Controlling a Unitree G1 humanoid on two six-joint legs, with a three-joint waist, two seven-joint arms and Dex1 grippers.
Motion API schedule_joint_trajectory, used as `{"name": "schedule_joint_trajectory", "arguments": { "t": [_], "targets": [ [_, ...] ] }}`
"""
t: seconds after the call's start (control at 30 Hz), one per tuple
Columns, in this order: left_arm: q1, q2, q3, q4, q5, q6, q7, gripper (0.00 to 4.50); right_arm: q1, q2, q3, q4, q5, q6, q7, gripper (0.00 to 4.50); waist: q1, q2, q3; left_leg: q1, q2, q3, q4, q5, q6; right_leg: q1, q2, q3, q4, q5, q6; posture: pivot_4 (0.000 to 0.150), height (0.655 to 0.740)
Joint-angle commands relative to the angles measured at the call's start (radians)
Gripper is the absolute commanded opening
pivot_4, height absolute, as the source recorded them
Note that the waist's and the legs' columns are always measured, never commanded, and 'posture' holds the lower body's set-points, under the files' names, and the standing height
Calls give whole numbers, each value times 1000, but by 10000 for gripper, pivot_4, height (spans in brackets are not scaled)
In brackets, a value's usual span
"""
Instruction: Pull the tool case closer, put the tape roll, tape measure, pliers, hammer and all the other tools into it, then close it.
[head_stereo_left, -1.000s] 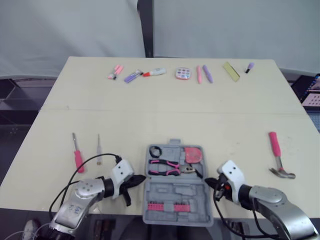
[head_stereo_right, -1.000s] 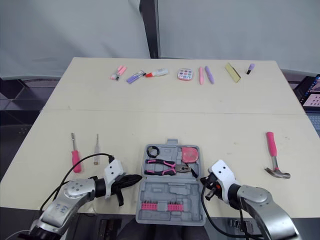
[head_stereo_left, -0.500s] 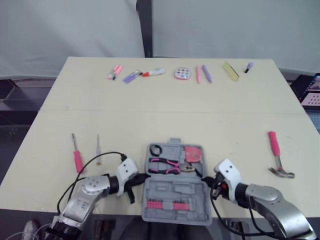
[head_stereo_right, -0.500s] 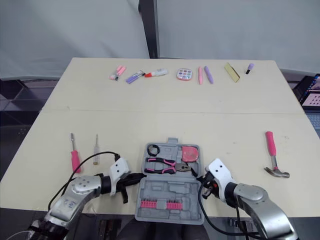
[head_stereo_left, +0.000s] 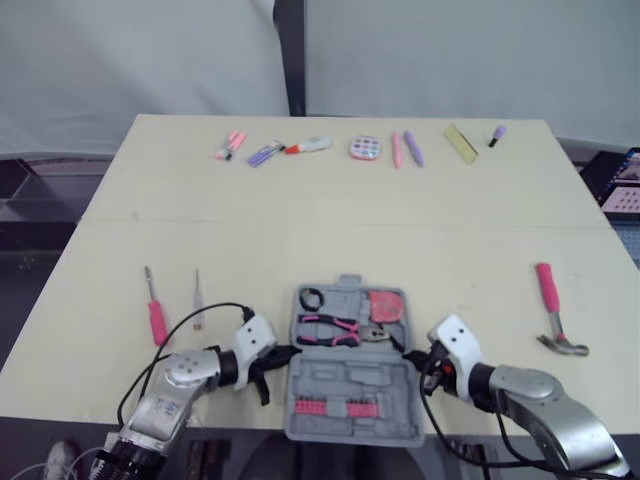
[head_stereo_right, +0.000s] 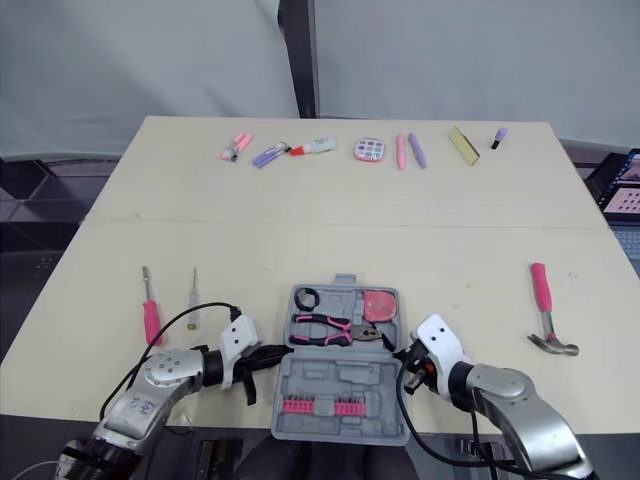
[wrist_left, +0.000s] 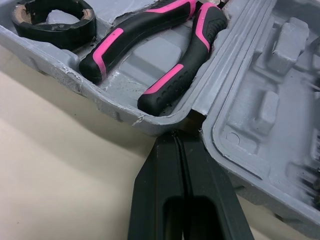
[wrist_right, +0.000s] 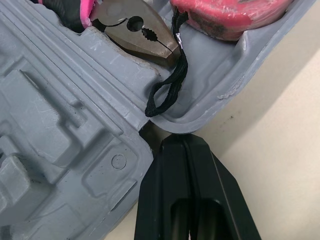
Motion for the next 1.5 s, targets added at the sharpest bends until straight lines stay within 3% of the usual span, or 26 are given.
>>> {"name": "schedule_joint_trajectory", "arguments": {
  "t": [0.03, 0.83, 1.5],
  "targets": [
    [-10, -20, -11, 9, 6, -13, 5, 0, -25, 24, 29, 14, -5, -15, -8, 522, 0, 0, 0, 0, 0, 0, 0, 0, 0, 0, 0, 0, 0, 0, 0, 1500, 7134],
    [-125, -85, 45, 127, 22, -34, 40, 0, -139, 102, 60, 116, -80, -11, -21, 522, -11, -3, -2, 1, 0, 0, 2, 0, 0, -1, 0, -1, 5, 0, 0, 1500, 7134],
    [-132, -100, 59, 141, 34, -42, 53, 0, -188, 150, 69, 146, -125, 0, -50, 522, -23, -3, -3, 2, 0, -1, 1, 0, -1, -2, 0, -1, 7, 0, 0, 1500, 7134]
  ]
}}
